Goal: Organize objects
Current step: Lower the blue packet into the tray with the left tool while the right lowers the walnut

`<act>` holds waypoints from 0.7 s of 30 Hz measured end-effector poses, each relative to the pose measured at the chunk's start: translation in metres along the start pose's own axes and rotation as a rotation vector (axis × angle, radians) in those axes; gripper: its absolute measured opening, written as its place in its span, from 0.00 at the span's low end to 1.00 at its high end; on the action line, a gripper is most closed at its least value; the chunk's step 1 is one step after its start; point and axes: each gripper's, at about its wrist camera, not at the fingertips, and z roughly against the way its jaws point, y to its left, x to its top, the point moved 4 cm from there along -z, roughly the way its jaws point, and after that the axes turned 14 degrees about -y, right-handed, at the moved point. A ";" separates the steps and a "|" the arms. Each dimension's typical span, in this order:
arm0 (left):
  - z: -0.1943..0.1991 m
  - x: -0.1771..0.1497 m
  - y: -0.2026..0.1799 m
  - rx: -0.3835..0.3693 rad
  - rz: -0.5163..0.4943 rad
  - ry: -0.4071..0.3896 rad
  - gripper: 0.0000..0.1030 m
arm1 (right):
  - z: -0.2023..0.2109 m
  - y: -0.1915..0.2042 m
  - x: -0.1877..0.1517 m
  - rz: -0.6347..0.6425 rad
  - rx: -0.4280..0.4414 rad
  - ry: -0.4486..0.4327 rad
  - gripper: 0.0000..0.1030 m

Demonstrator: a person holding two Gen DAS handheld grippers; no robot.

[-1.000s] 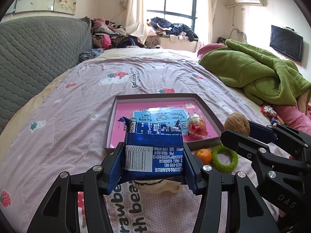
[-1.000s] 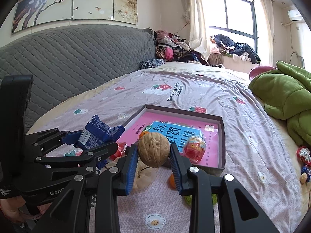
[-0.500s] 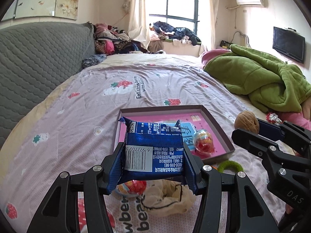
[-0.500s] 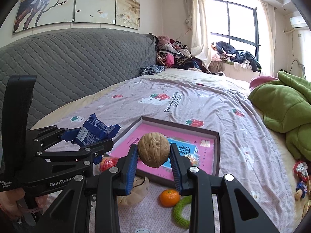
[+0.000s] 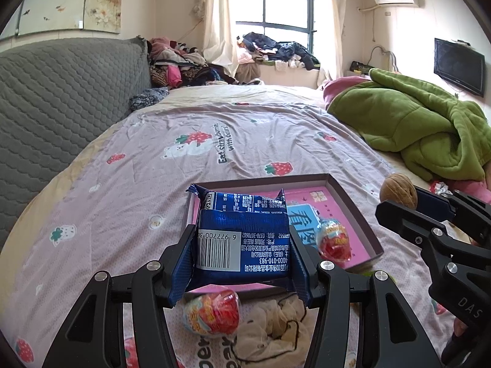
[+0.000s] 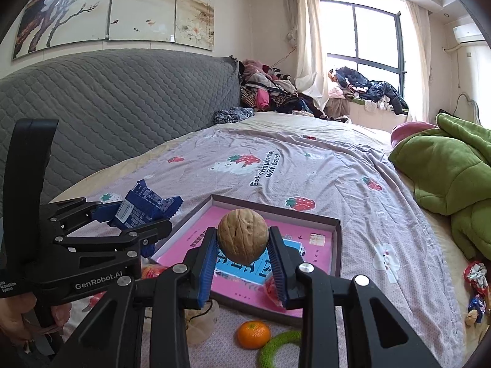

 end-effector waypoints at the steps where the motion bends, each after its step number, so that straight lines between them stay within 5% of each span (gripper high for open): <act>1: -0.003 0.002 0.002 0.005 -0.002 -0.002 0.56 | -0.001 -0.001 0.001 -0.001 -0.002 -0.003 0.32; 21: -0.051 0.000 0.029 0.033 0.012 0.031 0.56 | -0.043 0.004 -0.008 -0.002 -0.012 -0.003 0.32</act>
